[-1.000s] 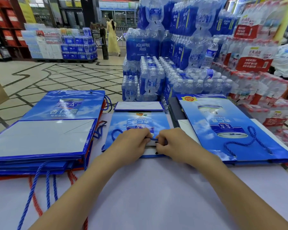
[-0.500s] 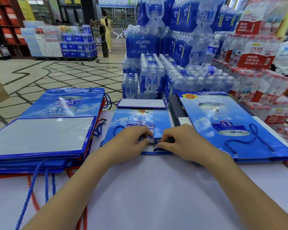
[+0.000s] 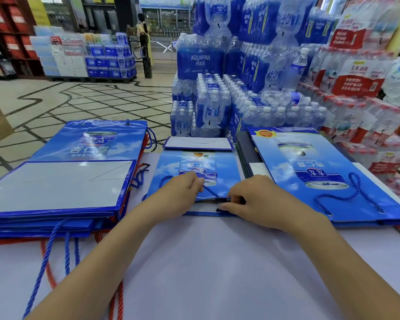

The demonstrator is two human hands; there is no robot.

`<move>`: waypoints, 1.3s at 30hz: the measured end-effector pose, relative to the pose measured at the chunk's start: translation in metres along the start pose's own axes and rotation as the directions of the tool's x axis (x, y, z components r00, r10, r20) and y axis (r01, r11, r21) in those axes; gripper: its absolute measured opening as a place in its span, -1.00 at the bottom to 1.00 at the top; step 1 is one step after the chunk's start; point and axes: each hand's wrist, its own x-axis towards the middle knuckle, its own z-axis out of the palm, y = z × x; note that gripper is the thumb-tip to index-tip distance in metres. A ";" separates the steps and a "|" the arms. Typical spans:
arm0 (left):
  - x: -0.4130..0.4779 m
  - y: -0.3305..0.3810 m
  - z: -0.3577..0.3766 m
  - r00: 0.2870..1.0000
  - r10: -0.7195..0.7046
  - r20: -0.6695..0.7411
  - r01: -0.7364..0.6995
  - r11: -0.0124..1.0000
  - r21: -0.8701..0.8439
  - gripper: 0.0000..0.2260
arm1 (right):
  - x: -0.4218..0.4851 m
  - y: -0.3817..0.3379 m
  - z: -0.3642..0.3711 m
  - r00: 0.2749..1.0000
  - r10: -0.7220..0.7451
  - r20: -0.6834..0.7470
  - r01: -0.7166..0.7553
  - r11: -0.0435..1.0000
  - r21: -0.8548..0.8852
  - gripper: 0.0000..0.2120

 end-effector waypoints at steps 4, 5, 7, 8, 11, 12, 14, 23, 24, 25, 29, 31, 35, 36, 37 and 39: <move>0.001 0.005 -0.001 0.998 -0.036 -0.060 0.030 0.995 -0.099 -0.65 | 0.000 -0.003 -0.001 1.000 0.011 -0.024 -0.010 0.999 0.039 -0.51; -0.001 0.007 -0.001 0.998 -0.026 -0.061 0.021 0.996 -0.084 -0.63 | 0.000 -0.005 -0.001 0.999 0.031 -0.015 -0.030 0.998 0.048 -0.51; -0.004 0.010 -0.004 0.997 0.004 -0.075 -0.010 0.997 -0.075 -0.64 | -0.001 -0.007 0.000 0.997 0.074 -0.005 -0.074 0.994 0.082 -0.54; -0.006 0.012 -0.005 0.996 0.021 -0.088 -0.031 0.992 -0.121 -0.66 | -0.002 -0.007 0.000 0.996 0.094 -0.002 -0.093 0.990 0.102 -0.56; -0.009 0.016 -0.012 0.984 0.083 -0.161 -0.138 0.919 -0.369 -0.84 | -0.001 -0.010 0.001 0.993 0.114 0.002 -0.113 0.980 0.165 -0.58; -0.010 0.017 -0.014 0.974 0.098 -0.204 -0.181 0.878 -0.443 -0.92 | 0.000 -0.011 0.002 0.994 0.107 0.010 -0.107 0.981 0.163 -0.60; -0.011 0.018 -0.019 0.950 0.106 -0.293 -0.260 0.788 -0.558 -0.93 | 0.003 -0.013 0.006 0.997 0.081 0.014 -0.082 0.990 0.113 -0.67; -0.009 0.008 -0.024 0.888 0.158 -0.433 -0.369 0.806 -0.463 -0.60 | 0.006 -0.023 0.016 0.988 0.144 -0.057 -0.144 0.990 0.002 -0.80; -0.008 0.006 -0.022 0.884 0.160 -0.440 -0.342 0.863 -0.373 -0.60 | 0.006 -0.025 0.016 0.987 0.147 -0.061 -0.148 0.989 -0.021 -0.80; -0.006 0.004 -0.019 0.877 0.168 -0.451 -0.297 0.926 -0.232 -0.64 | 0.006 -0.027 0.017 0.986 0.149 -0.071 -0.153 0.987 -0.051 -0.79; 0.003 -0.015 -0.007 0.969 0.041 -0.245 0.031 0.958 0.285 -0.55 | 0.004 -0.034 0.018 0.966 0.224 -0.131 -0.245 0.952 -0.186 -0.74; 0.006 -0.022 -0.002 0.984 -0.130 -0.125 0.171 0.894 0.415 -0.44 | 0.000 -0.037 0.017 0.942 0.297 -0.158 -0.327 0.920 -0.217 -0.74; 0.005 -0.026 0.000 0.967 -0.113 -0.228 0.215 0.841 0.496 -0.59 | -0.003 -0.043 0.019 0.913 0.386 -0.130 -0.406 0.887 -0.221 -0.71; 0.005 -0.026 -0.001 0.961 -0.104 -0.256 0.226 0.831 0.509 -0.63 | -0.003 -0.044 0.020 0.909 0.398 -0.126 -0.416 0.886 -0.206 -0.69; 0.005 -0.025 -0.003 0.955 -0.095 -0.280 0.237 0.814 0.530 -0.65 | -0.003 -0.044 0.020 0.904 0.408 -0.129 -0.426 0.885 -0.187 -0.68; 0.004 -0.025 -0.006 0.944 -0.077 -0.321 0.257 0.781 0.569 -0.68 | -0.002 -0.042 0.019 0.891 0.432 -0.141 -0.450 0.881 -0.146 -0.62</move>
